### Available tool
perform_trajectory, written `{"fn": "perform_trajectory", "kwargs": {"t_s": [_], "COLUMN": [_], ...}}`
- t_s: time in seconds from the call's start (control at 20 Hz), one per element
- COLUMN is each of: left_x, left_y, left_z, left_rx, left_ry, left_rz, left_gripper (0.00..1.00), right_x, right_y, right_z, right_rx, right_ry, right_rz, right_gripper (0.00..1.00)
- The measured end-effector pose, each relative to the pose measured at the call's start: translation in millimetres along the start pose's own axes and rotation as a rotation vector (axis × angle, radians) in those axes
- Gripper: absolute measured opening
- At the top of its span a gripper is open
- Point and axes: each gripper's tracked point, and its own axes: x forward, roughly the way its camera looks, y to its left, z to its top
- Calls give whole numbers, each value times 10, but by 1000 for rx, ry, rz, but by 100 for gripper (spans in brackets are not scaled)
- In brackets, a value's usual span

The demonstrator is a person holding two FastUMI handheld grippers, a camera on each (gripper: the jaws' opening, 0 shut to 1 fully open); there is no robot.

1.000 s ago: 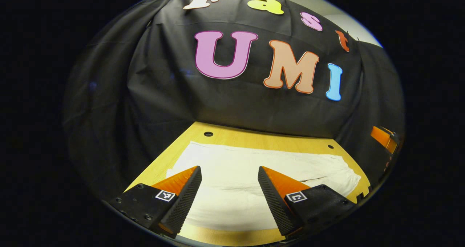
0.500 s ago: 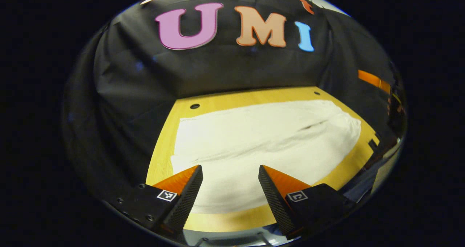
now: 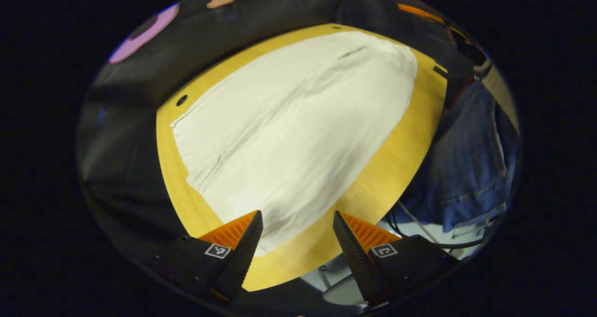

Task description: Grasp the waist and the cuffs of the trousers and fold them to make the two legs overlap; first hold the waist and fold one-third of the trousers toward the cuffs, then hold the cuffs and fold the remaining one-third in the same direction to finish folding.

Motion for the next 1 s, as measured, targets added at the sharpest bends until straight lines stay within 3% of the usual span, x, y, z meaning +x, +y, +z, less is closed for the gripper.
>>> {"fn": "perform_trajectory", "kwargs": {"t_s": [0.25,0.35,0.65,1.0], "left_x": [-8,2,13,80], "left_y": [8,24,13,-44], "left_z": [-125,-180,-309,-320], "left_rx": [183,234,287,340], "left_ry": [134,169,243,272], "left_rz": [-73,-94,-126,-184], "left_gripper": [92,91,90,88], "right_x": [-62,-88,-102,-17], "right_y": [-313,-371,-399,-323], "right_z": [-190,-261,-406,-528], "right_rx": [-20,-36,-51,-79], "right_ry": [41,59,102,143], "right_rz": [-80,-95,-94,-38], "right_gripper": [92,95,95,95]}}
